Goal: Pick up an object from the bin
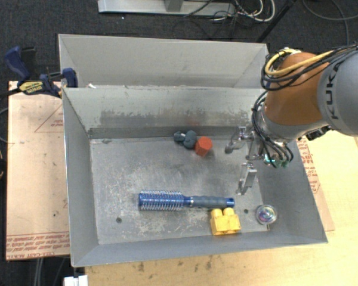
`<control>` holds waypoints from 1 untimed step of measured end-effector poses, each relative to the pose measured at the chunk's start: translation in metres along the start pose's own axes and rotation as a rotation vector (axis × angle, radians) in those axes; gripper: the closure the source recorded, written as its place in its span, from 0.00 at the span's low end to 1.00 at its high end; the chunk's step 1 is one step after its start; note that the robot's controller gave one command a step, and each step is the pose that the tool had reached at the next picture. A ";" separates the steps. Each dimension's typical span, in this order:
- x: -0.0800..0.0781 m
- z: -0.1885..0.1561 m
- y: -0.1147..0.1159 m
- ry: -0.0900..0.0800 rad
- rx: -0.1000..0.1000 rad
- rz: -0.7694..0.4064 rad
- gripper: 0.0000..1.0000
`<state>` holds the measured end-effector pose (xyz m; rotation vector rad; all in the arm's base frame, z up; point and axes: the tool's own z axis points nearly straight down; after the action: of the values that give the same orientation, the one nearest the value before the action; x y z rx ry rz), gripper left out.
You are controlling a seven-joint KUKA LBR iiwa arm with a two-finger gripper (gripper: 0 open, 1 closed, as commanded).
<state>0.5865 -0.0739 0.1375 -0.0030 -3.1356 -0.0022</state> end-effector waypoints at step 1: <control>0.045 0.055 -0.013 -0.017 0.003 0.034 0.00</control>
Offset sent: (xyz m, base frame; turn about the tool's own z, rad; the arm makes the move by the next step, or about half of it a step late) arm -0.0565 -0.0141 -0.0675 0.0343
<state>0.5410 -0.0869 0.0830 -0.0562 -3.1517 0.0020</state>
